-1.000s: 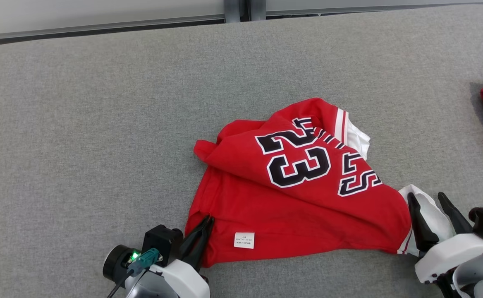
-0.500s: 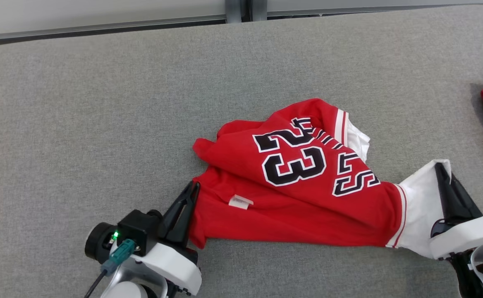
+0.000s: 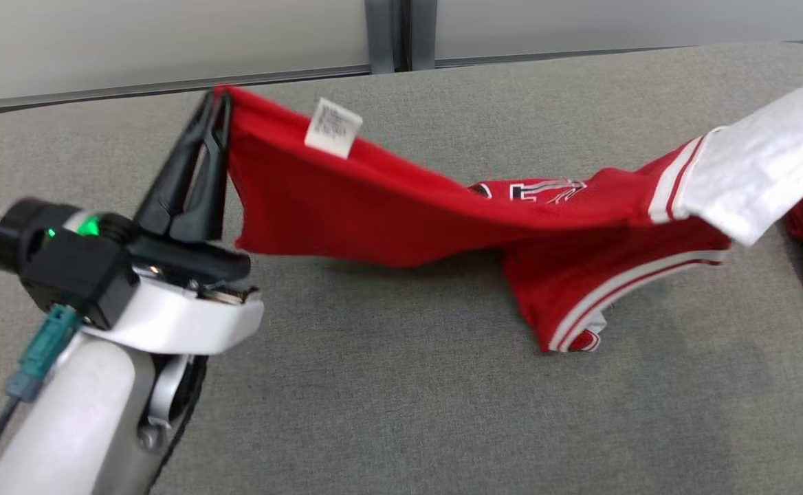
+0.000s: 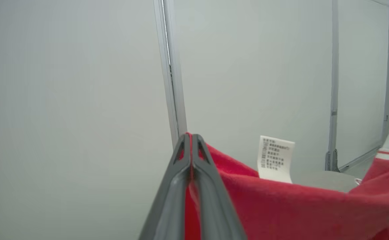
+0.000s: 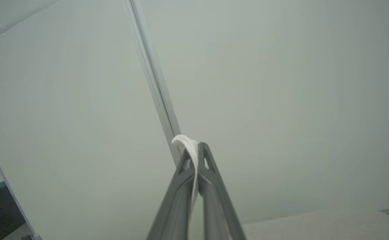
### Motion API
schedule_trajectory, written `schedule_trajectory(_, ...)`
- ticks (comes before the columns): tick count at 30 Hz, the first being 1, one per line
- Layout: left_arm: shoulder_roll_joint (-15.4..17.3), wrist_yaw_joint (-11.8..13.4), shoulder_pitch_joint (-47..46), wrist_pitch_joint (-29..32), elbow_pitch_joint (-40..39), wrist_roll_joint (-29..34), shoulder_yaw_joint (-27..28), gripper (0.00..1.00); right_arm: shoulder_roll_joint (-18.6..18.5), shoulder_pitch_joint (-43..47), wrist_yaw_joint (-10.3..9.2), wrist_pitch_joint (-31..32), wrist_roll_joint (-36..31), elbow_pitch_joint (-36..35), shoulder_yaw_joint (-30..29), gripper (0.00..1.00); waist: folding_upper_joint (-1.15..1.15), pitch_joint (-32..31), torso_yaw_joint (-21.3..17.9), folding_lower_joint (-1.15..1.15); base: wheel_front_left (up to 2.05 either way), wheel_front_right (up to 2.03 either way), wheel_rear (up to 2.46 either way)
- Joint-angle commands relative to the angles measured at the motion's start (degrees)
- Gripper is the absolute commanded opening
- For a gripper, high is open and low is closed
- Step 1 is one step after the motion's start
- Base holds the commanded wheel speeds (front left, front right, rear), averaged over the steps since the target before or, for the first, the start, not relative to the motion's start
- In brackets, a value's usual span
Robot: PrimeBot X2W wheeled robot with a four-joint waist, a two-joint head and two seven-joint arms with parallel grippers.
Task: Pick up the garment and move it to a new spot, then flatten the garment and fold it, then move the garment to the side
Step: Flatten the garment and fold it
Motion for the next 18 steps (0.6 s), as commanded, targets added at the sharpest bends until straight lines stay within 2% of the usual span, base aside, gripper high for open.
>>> schedule_trajectory(1,0.6,0.1,-3.1,0.0,-1.3,0.7,0.9,0.00,-0.8,-2.8,0.00,0.8,-0.3,-1.3,-0.4,0.00,0.00,-0.5,0.3,0.00,0.00,0.00,0.00)
schedule_trajectory(9,2.8,-0.8,-18.6,2.4,-6.4,1.8,4.9,0.00,-3.5,-16.9,0.00,4.6,-0.1,-6.3,-0.7,0.00,0.00,-1.8,0.8,0.00,0.00,0.00,0.00)
schedule_trajectory(18,3.1,-1.6,-25.5,4.2,-5.2,0.6,5.9,0.00,-3.9,-23.9,0.00,7.9,0.4,-4.3,-0.3,0.00,0.00,0.0,0.1,0.00,0.00,0.00,0.00)
